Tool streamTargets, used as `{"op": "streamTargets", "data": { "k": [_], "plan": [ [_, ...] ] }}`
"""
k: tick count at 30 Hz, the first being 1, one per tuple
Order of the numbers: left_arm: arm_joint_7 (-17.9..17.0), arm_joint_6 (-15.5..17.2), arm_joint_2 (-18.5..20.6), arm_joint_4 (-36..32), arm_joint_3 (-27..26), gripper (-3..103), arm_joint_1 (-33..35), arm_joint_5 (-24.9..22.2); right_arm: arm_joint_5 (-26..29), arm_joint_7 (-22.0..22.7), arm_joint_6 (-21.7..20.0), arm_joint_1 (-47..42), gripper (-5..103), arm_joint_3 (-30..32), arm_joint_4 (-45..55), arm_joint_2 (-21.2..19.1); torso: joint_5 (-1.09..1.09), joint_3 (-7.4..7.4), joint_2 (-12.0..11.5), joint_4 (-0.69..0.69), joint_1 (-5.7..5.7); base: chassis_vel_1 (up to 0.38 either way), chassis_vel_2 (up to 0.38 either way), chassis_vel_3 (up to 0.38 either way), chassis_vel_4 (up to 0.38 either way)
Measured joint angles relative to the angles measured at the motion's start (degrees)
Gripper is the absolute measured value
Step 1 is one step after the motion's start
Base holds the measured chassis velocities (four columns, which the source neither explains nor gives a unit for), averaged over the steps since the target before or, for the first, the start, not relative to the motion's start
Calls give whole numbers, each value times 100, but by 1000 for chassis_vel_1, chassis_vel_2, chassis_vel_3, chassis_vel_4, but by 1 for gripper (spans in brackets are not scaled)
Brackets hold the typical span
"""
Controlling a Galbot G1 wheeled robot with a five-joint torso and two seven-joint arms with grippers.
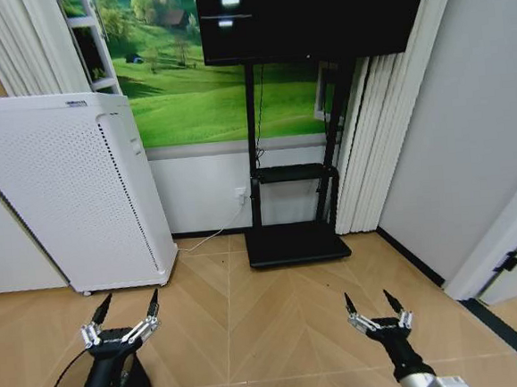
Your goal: Pick up the trash bin and place the garbage on the floor into it.
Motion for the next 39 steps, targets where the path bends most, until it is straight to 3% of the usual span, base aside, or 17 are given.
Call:
{"op": "streamTargets", "data": {
  "k": [17,39],
  "plan": [
    [-2,0,6,5,-10,100,3,-5,10,8,-1,7,100,7,0,-6,0,23,30,0,2,0,0,0,0],
    [-3,1,10,7,-14,100,2,-6,17,9,0,8,100,7,-5,-8,0,484,557,0,71,0,0,0,0]
  ]
}}
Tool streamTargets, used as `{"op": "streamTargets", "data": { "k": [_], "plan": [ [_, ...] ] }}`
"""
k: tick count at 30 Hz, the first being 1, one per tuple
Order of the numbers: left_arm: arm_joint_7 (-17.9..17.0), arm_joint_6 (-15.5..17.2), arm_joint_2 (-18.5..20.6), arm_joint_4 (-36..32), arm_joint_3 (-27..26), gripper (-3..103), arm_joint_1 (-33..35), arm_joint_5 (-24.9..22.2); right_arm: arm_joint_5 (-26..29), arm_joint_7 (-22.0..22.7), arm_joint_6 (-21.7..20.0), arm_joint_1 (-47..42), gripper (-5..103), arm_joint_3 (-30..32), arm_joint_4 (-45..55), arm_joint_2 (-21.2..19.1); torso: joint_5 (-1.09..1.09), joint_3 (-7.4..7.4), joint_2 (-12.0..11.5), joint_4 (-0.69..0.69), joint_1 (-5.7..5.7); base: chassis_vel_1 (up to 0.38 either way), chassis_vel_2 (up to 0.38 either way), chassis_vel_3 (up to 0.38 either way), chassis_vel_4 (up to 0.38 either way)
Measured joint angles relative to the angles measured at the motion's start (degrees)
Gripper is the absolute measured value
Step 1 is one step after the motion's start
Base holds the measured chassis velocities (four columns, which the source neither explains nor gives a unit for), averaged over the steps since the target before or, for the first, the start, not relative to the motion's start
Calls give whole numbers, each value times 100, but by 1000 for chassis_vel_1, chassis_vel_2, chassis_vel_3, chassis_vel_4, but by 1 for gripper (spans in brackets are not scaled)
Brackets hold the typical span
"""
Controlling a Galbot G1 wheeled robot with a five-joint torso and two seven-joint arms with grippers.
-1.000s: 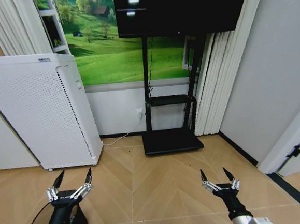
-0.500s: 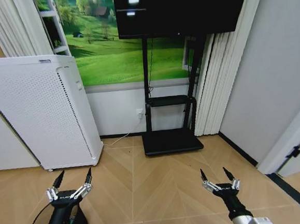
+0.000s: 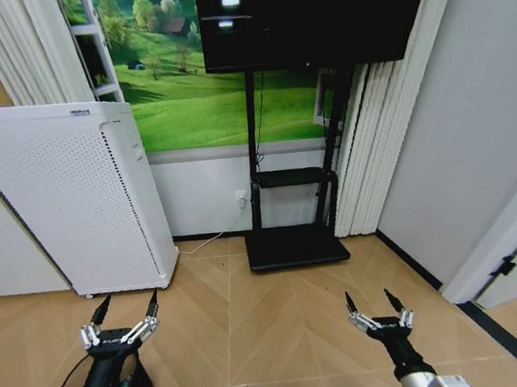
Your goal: Pick up the trash bin and place the garbage on the floor into it.
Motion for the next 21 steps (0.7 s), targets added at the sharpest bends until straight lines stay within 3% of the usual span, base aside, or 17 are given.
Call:
{"op": "streamTargets", "data": {
  "k": [21],
  "plan": [
    [0,5,0,0,0,100,0,0,0,-1,4,0,100,0,-2,0,0,369,486,0,118,0,0,0,0]
  ]
}}
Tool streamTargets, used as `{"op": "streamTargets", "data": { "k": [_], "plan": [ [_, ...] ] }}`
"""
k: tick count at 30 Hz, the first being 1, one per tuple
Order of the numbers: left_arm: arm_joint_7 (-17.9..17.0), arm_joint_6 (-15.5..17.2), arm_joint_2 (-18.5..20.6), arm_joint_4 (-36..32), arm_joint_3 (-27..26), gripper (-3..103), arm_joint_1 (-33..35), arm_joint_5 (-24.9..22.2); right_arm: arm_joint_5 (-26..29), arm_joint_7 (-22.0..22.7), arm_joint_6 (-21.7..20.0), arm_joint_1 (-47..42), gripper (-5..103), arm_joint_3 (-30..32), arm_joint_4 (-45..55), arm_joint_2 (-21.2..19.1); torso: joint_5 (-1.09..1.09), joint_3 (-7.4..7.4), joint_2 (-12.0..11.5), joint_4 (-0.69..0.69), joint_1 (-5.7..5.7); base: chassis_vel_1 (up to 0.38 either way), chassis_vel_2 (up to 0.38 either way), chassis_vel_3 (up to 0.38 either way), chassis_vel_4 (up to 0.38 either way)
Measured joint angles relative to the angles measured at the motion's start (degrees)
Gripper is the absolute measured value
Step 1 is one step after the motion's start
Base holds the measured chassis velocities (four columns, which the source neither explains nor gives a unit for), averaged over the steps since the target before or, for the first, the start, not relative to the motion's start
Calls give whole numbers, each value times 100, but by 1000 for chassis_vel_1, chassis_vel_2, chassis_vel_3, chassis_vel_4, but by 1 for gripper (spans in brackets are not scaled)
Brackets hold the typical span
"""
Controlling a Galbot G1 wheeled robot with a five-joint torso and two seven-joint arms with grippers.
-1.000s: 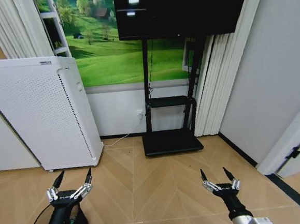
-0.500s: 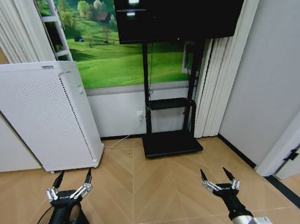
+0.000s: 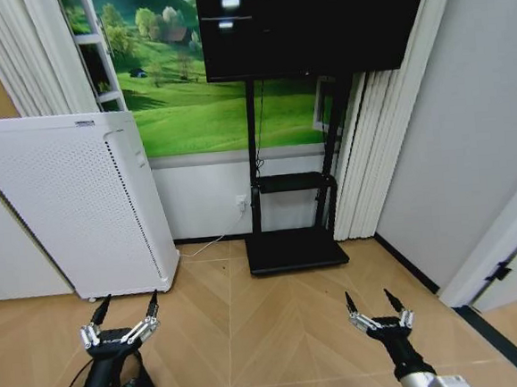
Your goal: Pick up the trash bin and place the garbage on the floor into it.
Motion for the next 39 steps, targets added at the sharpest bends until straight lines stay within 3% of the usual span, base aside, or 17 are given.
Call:
{"op": "streamTargets", "data": {
  "k": [11,39],
  "plan": [
    [0,0,0,1,0,100,0,0,0,0,0,0,100,0,-1,0,0,238,313,0,76,0,0,0,0],
    [0,1,0,1,0,100,0,0,0,0,0,0,100,0,-1,0,0,673,954,0,284,0,0,0,0]
  ]
}}
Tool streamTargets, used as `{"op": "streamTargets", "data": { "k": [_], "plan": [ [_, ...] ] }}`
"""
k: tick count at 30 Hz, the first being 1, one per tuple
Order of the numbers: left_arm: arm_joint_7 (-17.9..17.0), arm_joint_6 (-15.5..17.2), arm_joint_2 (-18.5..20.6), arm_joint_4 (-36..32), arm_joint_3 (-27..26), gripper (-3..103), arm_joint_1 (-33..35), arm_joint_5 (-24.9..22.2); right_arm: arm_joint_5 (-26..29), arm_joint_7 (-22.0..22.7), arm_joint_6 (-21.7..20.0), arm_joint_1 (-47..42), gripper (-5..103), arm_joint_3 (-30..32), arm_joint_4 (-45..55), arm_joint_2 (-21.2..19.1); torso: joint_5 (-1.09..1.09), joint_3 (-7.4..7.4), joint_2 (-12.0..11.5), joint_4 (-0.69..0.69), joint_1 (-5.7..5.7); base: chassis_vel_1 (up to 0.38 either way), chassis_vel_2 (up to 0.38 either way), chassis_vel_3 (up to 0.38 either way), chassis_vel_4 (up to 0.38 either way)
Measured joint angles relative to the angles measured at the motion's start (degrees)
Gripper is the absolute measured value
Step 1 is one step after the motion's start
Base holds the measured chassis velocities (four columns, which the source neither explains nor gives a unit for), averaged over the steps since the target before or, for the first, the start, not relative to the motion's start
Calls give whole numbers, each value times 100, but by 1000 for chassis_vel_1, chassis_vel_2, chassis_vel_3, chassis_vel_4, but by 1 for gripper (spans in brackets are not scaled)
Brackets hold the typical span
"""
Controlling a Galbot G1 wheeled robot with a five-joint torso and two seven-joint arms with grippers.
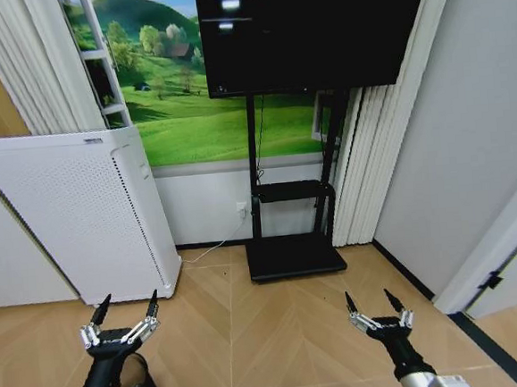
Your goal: Pick up the trash bin and place the garbage on the floor into it.
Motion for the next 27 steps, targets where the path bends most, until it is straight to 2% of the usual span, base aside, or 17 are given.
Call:
{"op": "streamTargets", "data": {
  "k": [27],
  "plan": [
    [0,0,0,0,0,100,0,0,0,0,0,0,100,0,0,0,0,390,612,0,220,0,0,0,0]
  ]
}}
